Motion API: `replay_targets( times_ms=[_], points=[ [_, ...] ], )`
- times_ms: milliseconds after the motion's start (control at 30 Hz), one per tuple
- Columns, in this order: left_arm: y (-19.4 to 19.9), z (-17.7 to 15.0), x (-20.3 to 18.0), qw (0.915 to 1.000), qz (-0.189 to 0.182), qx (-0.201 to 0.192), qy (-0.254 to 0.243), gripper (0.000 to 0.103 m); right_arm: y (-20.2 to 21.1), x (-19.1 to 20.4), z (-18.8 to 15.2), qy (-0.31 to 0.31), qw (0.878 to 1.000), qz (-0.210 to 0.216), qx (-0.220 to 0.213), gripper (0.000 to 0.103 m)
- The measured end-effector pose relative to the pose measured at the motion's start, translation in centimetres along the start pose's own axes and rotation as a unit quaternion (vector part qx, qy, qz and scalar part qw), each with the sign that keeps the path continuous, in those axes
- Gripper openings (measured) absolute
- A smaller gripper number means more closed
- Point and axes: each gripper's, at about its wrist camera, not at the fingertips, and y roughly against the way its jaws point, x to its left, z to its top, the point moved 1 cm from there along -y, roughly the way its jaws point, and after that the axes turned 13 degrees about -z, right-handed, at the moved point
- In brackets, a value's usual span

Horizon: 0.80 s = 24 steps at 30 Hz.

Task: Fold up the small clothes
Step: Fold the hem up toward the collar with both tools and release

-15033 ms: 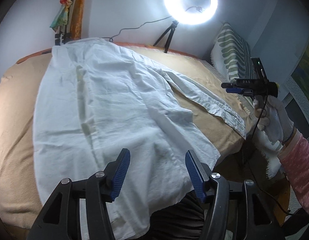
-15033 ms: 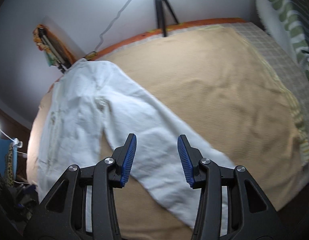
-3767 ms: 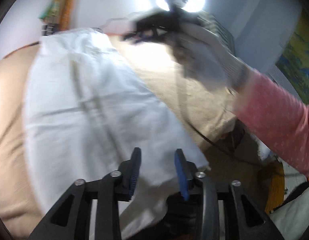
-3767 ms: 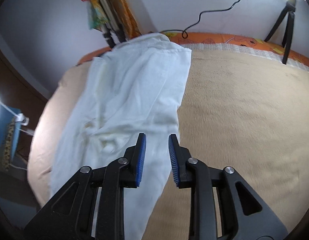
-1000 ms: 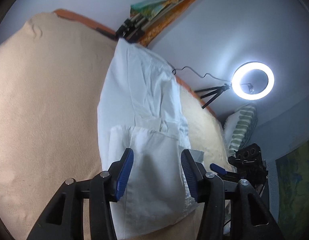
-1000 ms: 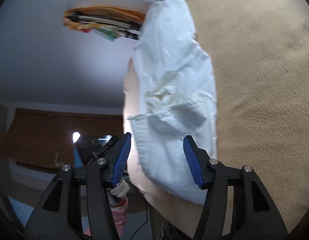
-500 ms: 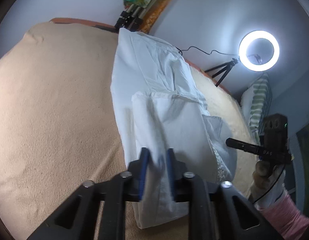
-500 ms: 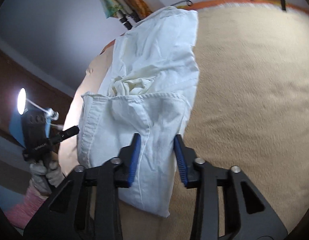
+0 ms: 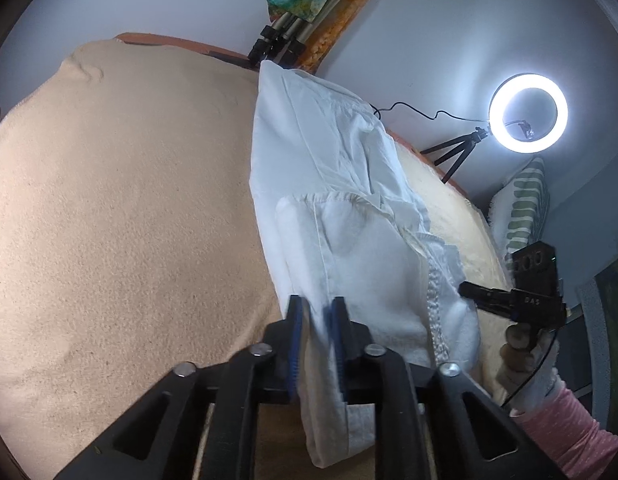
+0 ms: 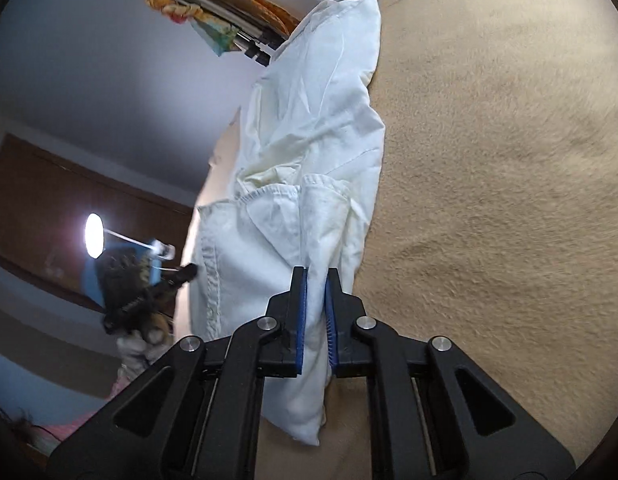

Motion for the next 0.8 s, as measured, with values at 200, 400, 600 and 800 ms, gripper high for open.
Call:
replay_targets(
  times_ms=[200, 400, 600, 800],
  points=[
    [1.7, 0.4, -3.4, 0.9975, 0.004, -0.023, -0.067, 0.025, 4.3, 5.2, 0.3, 0.104, 0.986, -0.099, -0.086, 0.02],
    [-2.8, 0.9, -5.6, 0.9937, -0.008, 0.032, -0.108, 0.026, 0.2, 9.3, 0.1, 0.173, 0.978, -0.105, -0.044, 0.021],
    [-6.7, 0.6, -3.0, 0.9935, 0.039, 0.056, -0.091, 0.025, -3.4, 7.7, 0.2, 0.158, 0.977, -0.142, -0.013, 0.019],
    [-5.0, 1.9, -3.6, 0.9942, 0.018, 0.048, -0.095, 0.028, -2.3, 8.5, 1.2, 0.172, 0.977, -0.123, -0.002, 0.021]
  ],
)
